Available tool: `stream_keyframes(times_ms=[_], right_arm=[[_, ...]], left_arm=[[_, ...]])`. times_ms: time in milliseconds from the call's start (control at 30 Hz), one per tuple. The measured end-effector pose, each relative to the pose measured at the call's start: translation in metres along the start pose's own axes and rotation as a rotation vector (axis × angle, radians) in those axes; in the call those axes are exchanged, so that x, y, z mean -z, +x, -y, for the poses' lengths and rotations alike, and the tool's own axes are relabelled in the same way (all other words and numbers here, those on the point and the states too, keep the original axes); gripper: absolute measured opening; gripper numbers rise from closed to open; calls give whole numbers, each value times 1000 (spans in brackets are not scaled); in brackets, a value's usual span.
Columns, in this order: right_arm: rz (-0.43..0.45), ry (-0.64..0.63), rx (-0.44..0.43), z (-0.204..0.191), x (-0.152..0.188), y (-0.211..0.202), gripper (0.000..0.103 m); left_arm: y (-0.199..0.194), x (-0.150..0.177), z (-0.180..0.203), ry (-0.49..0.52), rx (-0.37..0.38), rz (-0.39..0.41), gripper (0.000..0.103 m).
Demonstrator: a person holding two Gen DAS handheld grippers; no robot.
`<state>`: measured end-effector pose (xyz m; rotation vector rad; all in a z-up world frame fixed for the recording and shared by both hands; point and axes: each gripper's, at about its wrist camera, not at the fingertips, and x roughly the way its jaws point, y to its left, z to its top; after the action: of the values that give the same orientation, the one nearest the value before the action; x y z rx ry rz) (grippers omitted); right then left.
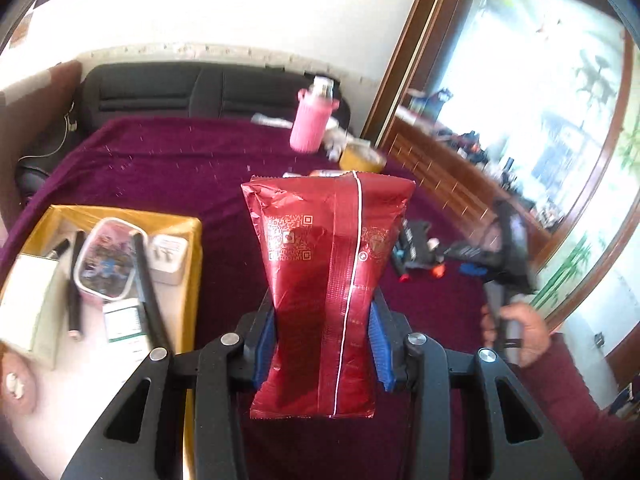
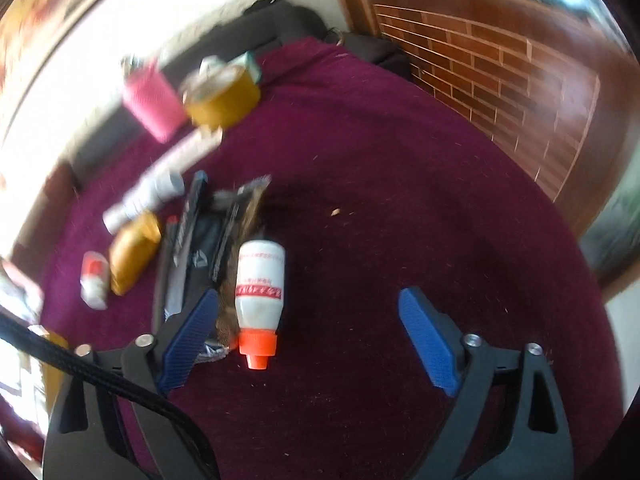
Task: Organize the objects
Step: 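Grasp the red foil packet with the left gripper while the right grasps the orange-capped white bottle, then lay the red packet in the tray while the right gripper sets the white bottle there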
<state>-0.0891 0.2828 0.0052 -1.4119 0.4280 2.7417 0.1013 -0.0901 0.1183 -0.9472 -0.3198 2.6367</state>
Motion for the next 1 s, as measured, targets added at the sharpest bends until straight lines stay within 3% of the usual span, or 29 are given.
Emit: stream_keyframes(times_ms=[67, 133, 167, 200, 467, 600, 800, 900, 1000], right_arm=[[-10, -88, 69, -17, -4, 8, 72], [-16, -105, 102, -23, -8, 14, 39], [-22, -100, 99, -22, -10, 16, 28], [-28, -88, 102, -21, -13, 16, 24], [-45, -3, -36, -5, 9, -27, 24], [-19, -44, -166, -32, 23, -65, 24], [-63, -203, -415, -123, 60, -102, 25], [-139, -289, -531, -183, 86, -103, 25], [-194, -380, -583, -240, 114, -98, 25]], left_arm=[[-16, 0, -6, -5, 19, 31, 36], [-24, 0, -11, -8, 22, 50, 36], [-30, 1, -14, -9, 20, 62, 36], [-35, 1, -17, -10, 13, 74, 36], [-78, 6, -53, -41, -17, 153, 36], [-100, 14, -74, -75, -45, 178, 36], [-118, 32, -98, -96, -132, 148, 36], [-113, 37, -112, -110, -172, 81, 36], [-99, 39, -128, -138, -205, 10, 36]])
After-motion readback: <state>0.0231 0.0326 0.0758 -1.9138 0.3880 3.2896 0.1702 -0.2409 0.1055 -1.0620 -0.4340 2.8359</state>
